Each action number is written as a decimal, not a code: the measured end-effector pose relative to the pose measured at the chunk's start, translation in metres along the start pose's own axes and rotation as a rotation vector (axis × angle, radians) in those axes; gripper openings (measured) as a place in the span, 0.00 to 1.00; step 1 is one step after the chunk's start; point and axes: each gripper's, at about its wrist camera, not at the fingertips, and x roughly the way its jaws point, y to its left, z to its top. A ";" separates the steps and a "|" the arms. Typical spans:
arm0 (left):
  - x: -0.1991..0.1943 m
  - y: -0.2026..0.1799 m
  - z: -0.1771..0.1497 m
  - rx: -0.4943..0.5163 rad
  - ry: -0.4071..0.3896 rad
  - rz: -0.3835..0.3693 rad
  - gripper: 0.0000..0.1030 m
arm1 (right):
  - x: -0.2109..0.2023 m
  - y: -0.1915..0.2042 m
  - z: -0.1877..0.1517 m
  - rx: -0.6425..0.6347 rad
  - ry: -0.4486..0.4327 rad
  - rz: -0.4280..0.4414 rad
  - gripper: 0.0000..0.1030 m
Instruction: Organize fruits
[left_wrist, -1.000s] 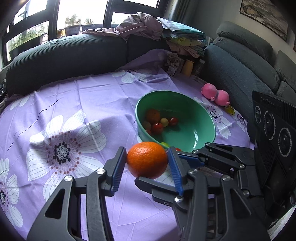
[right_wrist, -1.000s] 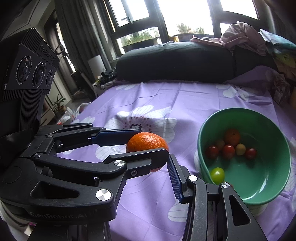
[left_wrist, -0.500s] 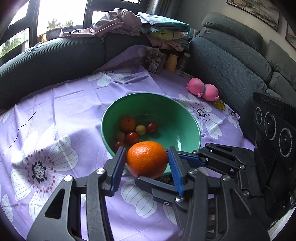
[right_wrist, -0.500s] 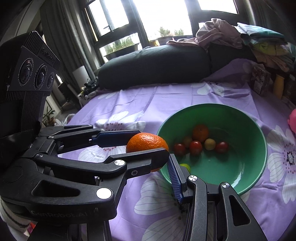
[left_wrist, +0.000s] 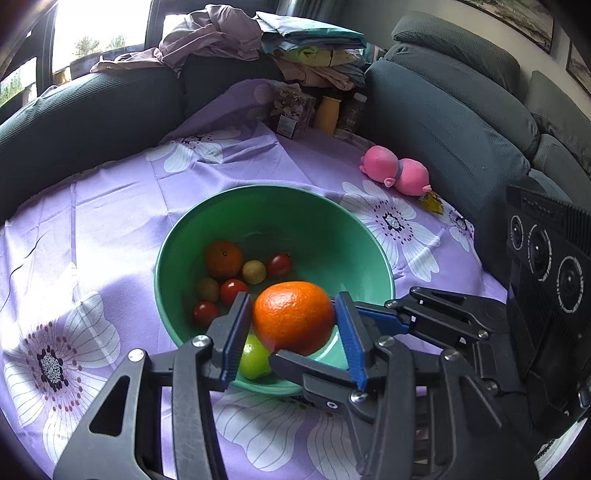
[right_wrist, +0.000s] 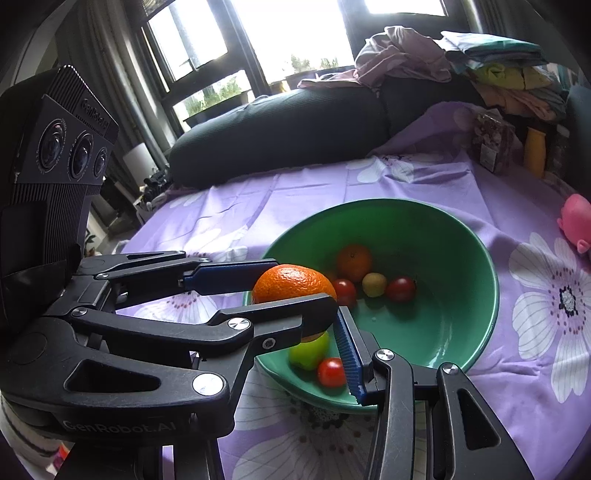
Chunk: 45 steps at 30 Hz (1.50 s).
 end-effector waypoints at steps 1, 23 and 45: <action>0.002 0.000 0.001 0.000 0.002 -0.003 0.45 | 0.001 -0.001 0.000 0.002 0.001 -0.001 0.45; 0.035 0.009 0.006 -0.048 0.066 -0.067 0.45 | 0.016 -0.020 0.003 0.025 0.087 -0.045 0.45; 0.037 0.012 0.001 -0.052 0.079 -0.023 0.46 | 0.026 -0.013 0.003 -0.047 0.142 -0.142 0.45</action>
